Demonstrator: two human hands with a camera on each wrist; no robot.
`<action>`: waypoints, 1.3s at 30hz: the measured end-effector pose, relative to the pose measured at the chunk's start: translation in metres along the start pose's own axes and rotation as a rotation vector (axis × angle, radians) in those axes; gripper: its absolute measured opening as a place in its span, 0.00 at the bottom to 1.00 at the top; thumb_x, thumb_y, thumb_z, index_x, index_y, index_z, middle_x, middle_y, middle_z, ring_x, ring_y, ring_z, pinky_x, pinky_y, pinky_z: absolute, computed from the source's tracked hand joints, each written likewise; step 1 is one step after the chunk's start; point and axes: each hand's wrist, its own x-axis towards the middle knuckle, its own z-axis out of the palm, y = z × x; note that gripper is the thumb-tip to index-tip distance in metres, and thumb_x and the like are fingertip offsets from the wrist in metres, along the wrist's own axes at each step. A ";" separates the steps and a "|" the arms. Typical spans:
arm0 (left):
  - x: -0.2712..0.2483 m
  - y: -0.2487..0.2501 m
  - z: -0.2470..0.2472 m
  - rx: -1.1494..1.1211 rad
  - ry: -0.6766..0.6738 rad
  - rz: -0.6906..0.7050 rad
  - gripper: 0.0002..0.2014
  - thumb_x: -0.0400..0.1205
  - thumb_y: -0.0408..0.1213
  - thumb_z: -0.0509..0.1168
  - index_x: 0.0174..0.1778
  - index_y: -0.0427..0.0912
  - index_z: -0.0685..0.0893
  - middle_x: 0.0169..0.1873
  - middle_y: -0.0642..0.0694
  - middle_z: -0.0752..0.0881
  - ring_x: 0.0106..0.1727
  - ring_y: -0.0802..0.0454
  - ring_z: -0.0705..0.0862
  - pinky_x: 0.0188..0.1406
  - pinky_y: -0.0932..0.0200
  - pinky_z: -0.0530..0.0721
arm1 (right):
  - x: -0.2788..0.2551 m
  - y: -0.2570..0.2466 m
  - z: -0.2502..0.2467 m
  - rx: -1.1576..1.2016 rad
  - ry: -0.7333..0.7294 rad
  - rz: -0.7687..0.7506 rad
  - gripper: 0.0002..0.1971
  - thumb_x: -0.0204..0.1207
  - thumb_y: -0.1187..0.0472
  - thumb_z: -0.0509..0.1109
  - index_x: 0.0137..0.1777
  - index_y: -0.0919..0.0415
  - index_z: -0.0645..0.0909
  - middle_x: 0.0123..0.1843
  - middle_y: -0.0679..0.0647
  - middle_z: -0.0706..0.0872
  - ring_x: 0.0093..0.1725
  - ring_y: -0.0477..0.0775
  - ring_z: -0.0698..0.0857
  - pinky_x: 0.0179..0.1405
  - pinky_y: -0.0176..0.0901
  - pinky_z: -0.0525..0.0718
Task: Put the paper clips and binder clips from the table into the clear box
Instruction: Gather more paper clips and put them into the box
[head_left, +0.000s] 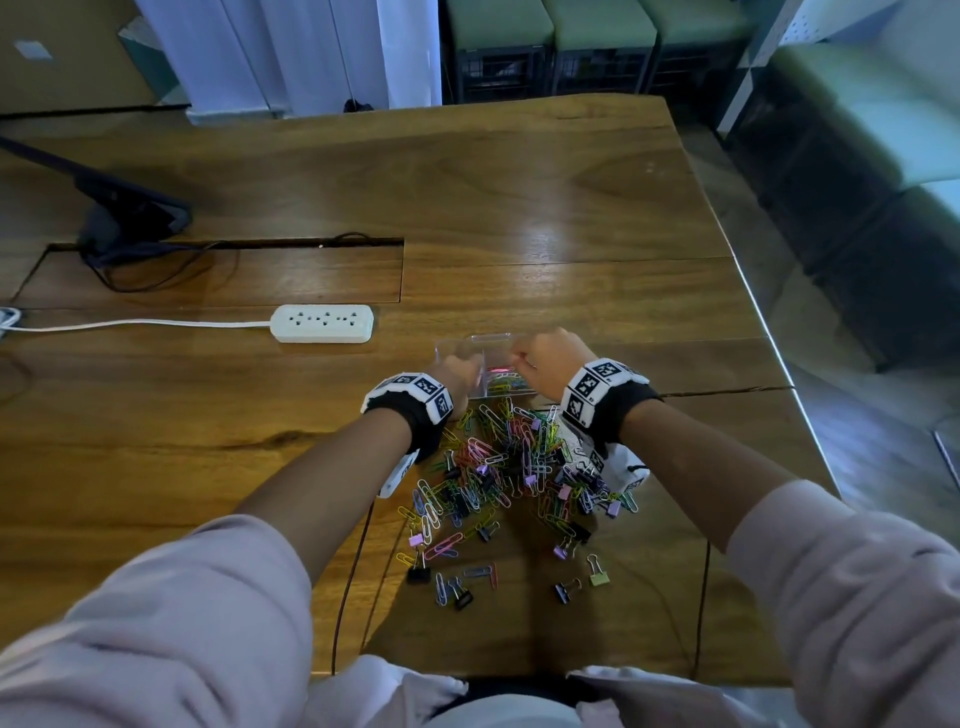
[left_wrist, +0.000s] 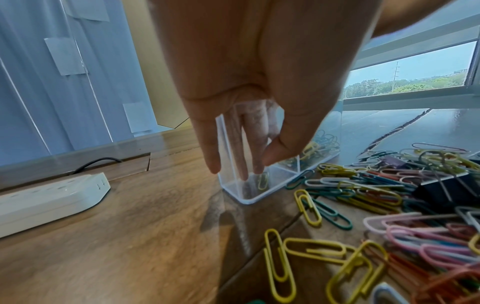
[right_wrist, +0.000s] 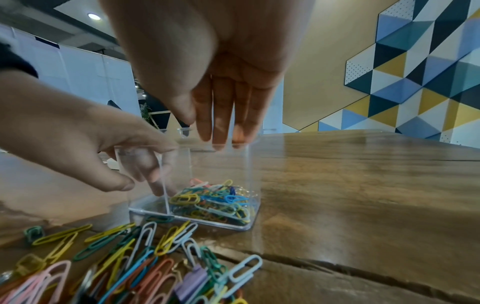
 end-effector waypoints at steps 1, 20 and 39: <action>0.000 0.000 -0.001 -0.003 0.000 0.004 0.15 0.78 0.19 0.59 0.58 0.35 0.72 0.50 0.35 0.84 0.51 0.37 0.84 0.50 0.48 0.83 | -0.001 0.004 0.001 0.000 0.030 -0.011 0.16 0.81 0.54 0.59 0.62 0.61 0.79 0.53 0.57 0.86 0.49 0.56 0.85 0.56 0.48 0.84; -0.001 -0.005 -0.011 -0.176 0.151 0.052 0.08 0.77 0.27 0.67 0.49 0.40 0.78 0.46 0.42 0.86 0.47 0.47 0.85 0.51 0.52 0.86 | 0.005 0.008 0.013 -0.132 -0.152 0.167 0.07 0.75 0.69 0.62 0.36 0.63 0.77 0.38 0.55 0.86 0.32 0.54 0.81 0.30 0.40 0.76; 0.005 0.038 -0.023 -0.213 0.336 0.181 0.11 0.82 0.23 0.58 0.54 0.34 0.85 0.53 0.40 0.87 0.56 0.45 0.85 0.56 0.59 0.79 | -0.045 0.007 0.008 0.170 0.086 0.071 0.22 0.73 0.69 0.66 0.68 0.60 0.72 0.70 0.57 0.72 0.58 0.58 0.82 0.56 0.45 0.84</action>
